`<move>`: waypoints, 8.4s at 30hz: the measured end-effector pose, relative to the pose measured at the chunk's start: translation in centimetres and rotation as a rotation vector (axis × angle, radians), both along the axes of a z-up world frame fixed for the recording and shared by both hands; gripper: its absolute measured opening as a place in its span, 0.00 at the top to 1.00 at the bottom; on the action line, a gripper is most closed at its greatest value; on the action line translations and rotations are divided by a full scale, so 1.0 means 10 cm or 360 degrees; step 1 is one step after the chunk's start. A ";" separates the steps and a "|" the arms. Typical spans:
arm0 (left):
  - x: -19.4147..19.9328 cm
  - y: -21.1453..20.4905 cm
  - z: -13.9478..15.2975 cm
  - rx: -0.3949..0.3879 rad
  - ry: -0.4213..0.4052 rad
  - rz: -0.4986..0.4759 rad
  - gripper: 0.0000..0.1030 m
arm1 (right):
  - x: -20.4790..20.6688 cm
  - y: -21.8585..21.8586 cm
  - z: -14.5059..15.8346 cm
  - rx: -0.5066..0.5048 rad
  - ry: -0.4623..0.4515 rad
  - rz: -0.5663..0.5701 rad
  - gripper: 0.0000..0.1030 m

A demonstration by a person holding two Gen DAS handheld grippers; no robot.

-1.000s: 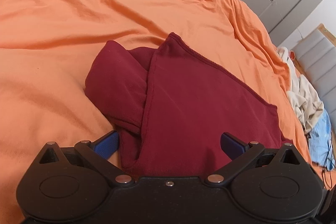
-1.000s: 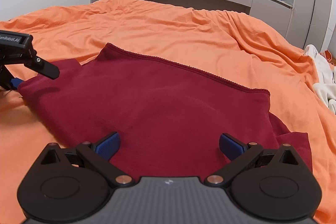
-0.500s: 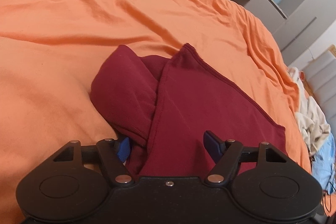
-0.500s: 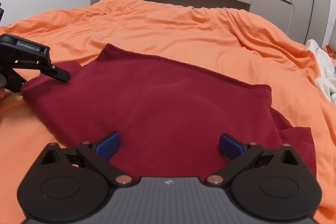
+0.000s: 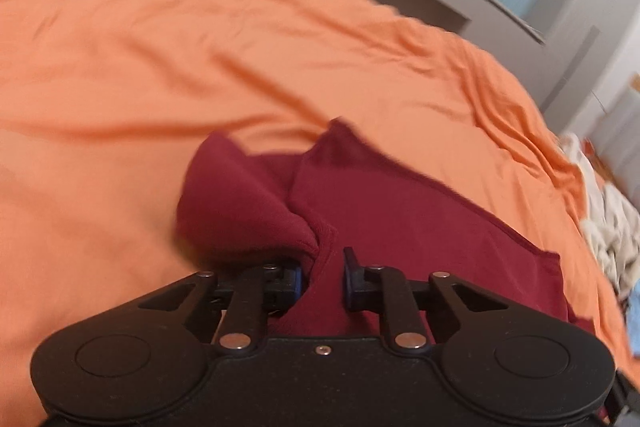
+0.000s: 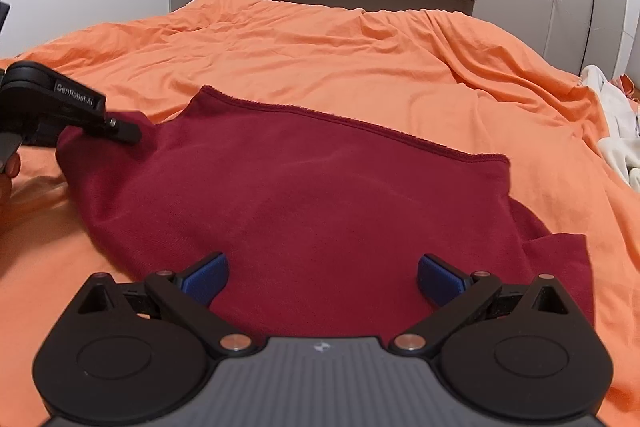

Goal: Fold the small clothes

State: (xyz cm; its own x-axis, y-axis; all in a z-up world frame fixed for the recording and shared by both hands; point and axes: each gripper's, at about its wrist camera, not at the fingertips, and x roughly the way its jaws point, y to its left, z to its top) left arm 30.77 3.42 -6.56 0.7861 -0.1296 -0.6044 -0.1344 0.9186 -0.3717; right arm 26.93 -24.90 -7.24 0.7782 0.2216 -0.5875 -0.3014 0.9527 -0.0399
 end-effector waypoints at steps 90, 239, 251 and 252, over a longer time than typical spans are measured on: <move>-0.75 -2.92 0.10 0.0377 -0.0265 -0.1305 0.59 | 0.31 -2.13 0.12 0.0739 0.0129 -0.0721 0.86; 0.73 -1.40 -0.33 -0.0235 0.0270 -0.0934 0.09 | 0.54 -2.14 -0.43 0.1080 0.0279 -0.0637 0.68; 0.66 -1.38 -0.23 -0.0316 0.0193 -0.0940 0.59 | 0.51 -1.82 0.07 0.0954 0.0042 -0.0542 0.83; 0.65 -1.38 -0.20 -0.0318 0.0176 -0.0937 0.61 | 0.50 -1.77 0.14 0.0945 0.0005 -0.0520 0.83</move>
